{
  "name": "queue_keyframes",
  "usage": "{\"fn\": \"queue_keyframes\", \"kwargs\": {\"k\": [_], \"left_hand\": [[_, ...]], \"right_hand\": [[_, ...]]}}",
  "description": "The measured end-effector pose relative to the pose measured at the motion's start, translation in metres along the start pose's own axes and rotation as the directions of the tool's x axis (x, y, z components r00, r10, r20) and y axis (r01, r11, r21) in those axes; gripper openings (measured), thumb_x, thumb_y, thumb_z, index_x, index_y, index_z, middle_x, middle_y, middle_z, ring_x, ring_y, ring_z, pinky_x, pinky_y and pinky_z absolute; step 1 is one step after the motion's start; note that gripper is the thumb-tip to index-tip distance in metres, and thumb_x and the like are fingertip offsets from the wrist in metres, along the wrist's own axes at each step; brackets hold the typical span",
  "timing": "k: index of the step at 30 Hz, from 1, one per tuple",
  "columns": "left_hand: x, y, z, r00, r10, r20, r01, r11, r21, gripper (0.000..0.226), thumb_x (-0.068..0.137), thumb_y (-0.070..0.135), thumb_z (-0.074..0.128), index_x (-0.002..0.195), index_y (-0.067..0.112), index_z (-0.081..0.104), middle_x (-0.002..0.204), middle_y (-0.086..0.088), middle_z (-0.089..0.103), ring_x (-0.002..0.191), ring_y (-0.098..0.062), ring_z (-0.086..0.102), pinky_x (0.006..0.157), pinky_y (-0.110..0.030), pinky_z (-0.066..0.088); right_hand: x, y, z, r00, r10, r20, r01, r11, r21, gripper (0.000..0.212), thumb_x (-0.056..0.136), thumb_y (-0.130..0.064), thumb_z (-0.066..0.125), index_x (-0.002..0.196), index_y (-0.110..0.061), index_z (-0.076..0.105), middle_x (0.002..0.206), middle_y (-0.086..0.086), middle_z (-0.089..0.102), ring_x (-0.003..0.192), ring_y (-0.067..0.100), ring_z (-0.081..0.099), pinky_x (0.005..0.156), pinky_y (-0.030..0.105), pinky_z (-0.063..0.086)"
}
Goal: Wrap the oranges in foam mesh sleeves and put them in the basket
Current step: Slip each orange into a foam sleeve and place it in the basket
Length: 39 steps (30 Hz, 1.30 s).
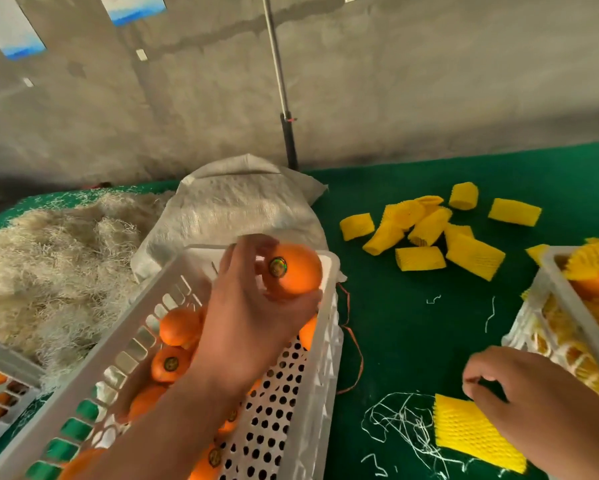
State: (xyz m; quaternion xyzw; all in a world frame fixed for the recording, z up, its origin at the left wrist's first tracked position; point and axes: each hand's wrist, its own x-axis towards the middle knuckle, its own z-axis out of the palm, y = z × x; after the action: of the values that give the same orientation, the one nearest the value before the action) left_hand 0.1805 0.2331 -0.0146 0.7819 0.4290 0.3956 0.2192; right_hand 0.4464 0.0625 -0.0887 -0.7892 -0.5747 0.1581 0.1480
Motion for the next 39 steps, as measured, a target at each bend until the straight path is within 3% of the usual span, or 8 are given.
{"fn": "queue_keyframes", "kwargs": {"k": [6,12,17,26,29,32,34,39], "left_hand": [[-0.070,0.043,0.063,0.843,0.131,0.522,-0.168,0.985,0.025,0.069,0.067,0.072,0.074,0.122,0.060,0.035,0.122,0.039,0.044,0.112,0.016,0.048,0.080,0.002,0.043],[-0.089,0.028,0.091,0.632,0.089,0.769,-0.417,0.876,0.241,0.060,0.079,0.051,0.069,0.123,0.041,0.030,0.098,0.019,0.044,0.081,0.001,0.045,0.068,-0.020,0.040],[-0.084,0.010,0.098,0.516,-0.051,0.855,-0.508,0.786,0.354,0.069,0.080,0.037,0.075,0.130,0.029,0.029,0.103,0.009,0.047,0.092,-0.014,0.052,0.080,-0.036,0.053],[-0.087,0.004,0.095,0.376,-0.195,0.906,-0.557,0.734,0.389,0.085,0.079,0.026,0.082,0.149,0.020,0.032,0.120,0.000,0.055,0.106,-0.025,0.060,0.081,-0.038,0.053],[-0.086,0.008,0.093,0.367,-0.187,0.911,-0.555,0.742,0.376,0.084,0.080,0.024,0.082,0.148,0.019,0.034,0.118,0.000,0.055,0.104,-0.025,0.060,0.078,-0.037,0.050],[-0.086,0.012,0.093,0.367,-0.158,0.917,-0.577,0.734,0.357,0.077,0.081,0.019,0.081,0.143,0.017,0.035,0.104,-0.001,0.047,0.095,-0.024,0.054,0.076,-0.038,0.045],[-0.085,0.014,0.094,0.395,-0.116,0.911,-0.579,0.739,0.345,0.067,0.081,0.014,0.079,0.132,0.017,0.036,0.096,0.000,0.038,0.089,-0.022,0.046,0.074,-0.039,0.043],[-0.079,0.012,0.095,0.469,0.023,0.883,-0.561,0.780,0.278,0.058,0.078,0.009,0.073,0.114,0.021,0.030,0.103,0.001,0.034,0.087,-0.019,0.041,0.074,-0.038,0.051]], "right_hand": [[0.000,0.002,0.000,0.996,0.062,0.067,-0.056,0.995,-0.085,0.018,0.104,-0.035,0.051,0.101,-0.032,0.068,0.099,-0.013,0.063,0.090,0.005,0.058,0.082,0.027,0.049],[-0.006,0.016,0.006,0.919,0.181,0.351,-0.104,0.968,-0.228,0.024,0.097,-0.009,0.052,0.112,-0.016,0.071,0.117,0.012,0.069,0.103,0.027,0.069,0.086,0.045,0.058],[-0.006,0.023,0.008,0.832,0.260,0.491,-0.135,0.952,-0.277,0.041,0.100,-0.009,0.052,0.130,-0.033,0.066,0.139,-0.001,0.060,0.106,0.013,0.062,0.066,0.019,0.046],[-0.005,0.000,0.033,0.709,0.351,0.611,0.072,0.827,-0.558,0.076,0.093,0.008,0.048,0.152,-0.040,0.049,0.171,0.002,-0.024,0.137,0.029,0.056,0.059,0.021,0.038],[-0.005,-0.001,0.039,0.676,0.405,0.615,0.083,0.788,-0.611,0.065,0.095,0.004,0.049,0.154,-0.023,0.045,0.172,0.010,0.004,0.125,0.032,0.060,0.089,0.038,0.048],[-0.003,0.008,0.039,0.774,0.346,0.530,-0.008,0.843,-0.538,0.043,0.095,0.000,0.050,0.137,-0.009,0.053,0.135,0.010,0.048,0.092,0.023,0.061,0.082,0.040,0.052],[0.001,0.009,0.034,0.874,0.243,0.421,-0.076,0.924,-0.376,0.051,0.096,-0.003,0.050,0.143,-0.023,0.054,0.136,0.000,0.051,0.103,0.016,0.063,0.083,0.033,0.054],[0.001,0.006,0.011,0.977,0.062,0.205,-0.078,0.995,0.069,0.060,0.087,-0.024,0.064,0.136,-0.054,0.047,0.106,-0.017,0.056,0.076,-0.015,0.056,0.061,0.013,0.046]]}}
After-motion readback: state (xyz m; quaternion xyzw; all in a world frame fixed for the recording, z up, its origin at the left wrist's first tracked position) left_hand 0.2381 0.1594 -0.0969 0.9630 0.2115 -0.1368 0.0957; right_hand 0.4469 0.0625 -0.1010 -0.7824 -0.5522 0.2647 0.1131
